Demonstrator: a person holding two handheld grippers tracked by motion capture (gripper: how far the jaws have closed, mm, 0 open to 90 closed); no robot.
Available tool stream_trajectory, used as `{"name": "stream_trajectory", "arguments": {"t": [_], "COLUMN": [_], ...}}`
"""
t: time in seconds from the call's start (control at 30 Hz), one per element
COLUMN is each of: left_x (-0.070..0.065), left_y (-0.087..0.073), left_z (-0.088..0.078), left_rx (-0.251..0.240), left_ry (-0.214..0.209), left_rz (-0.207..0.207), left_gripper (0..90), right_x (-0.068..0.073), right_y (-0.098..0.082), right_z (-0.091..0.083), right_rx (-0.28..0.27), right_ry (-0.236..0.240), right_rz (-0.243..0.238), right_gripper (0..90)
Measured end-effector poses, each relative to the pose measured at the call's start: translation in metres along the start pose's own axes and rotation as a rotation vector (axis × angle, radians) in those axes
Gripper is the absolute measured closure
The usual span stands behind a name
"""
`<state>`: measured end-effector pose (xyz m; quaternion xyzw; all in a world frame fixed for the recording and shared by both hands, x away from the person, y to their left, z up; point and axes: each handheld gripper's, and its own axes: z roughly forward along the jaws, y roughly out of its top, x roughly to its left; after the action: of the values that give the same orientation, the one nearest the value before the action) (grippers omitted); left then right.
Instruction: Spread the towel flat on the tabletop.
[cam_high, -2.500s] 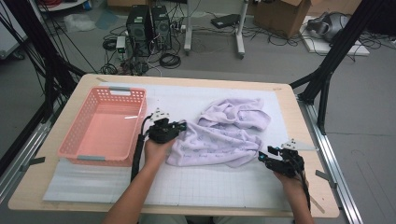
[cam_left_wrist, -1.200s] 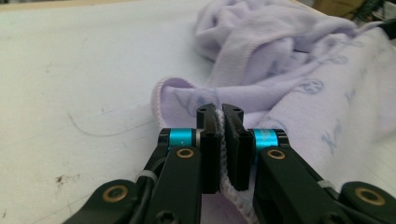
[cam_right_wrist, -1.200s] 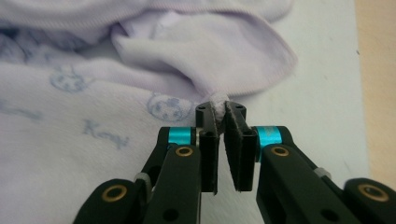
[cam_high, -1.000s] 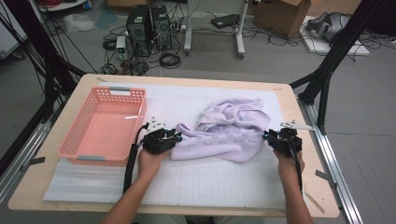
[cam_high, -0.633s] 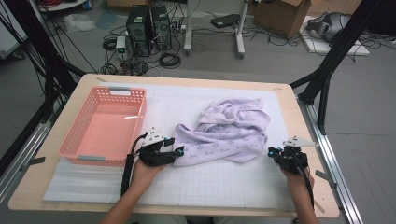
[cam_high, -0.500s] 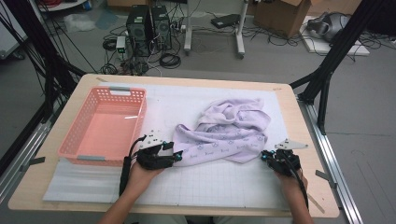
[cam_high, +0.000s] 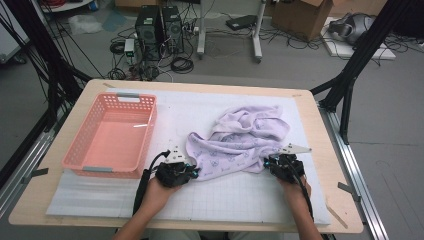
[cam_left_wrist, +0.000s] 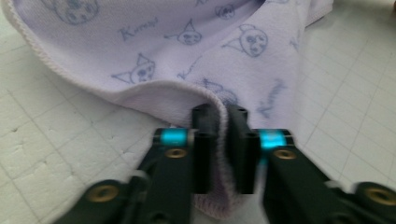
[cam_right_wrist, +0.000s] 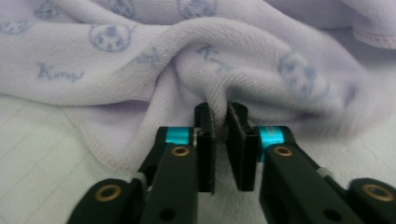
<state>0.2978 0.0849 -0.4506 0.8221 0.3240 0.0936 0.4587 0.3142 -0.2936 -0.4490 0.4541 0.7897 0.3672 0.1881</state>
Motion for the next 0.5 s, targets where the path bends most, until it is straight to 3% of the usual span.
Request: {"name": "stream_trajectory", "arguments": {"t": [0.1,0.23,0.37,0.5], "left_x": [0.0,0.002,0.001,-0.007], "left_y": [-0.002,-0.003,-0.006,-0.016], "left_z": [-0.006,-0.019,-0.035,-0.043], "left_rx": [-0.046,-0.107,-0.16,-0.204], "left_ry": [-0.027,-0.054,-0.071,-0.136], "left_rz": [-0.028,-0.055,-0.094,-0.141], "left_gripper": [84.9,84.9,84.8,84.7], "right_x": [-0.006,-0.009,-0.013,-0.013], "right_y": [-0.003,-0.008,-0.015,-0.025], "right_z": [-0.003,-0.014,-0.04,-0.07], "right_rx": [-0.008,-0.007,-0.006,-0.005], "right_ry": [0.046,0.059,0.051,0.037], "right_rz": [0.025,0.023,0.011,-0.007], "right_gripper": [84.9,84.9,84.8,84.8]}}
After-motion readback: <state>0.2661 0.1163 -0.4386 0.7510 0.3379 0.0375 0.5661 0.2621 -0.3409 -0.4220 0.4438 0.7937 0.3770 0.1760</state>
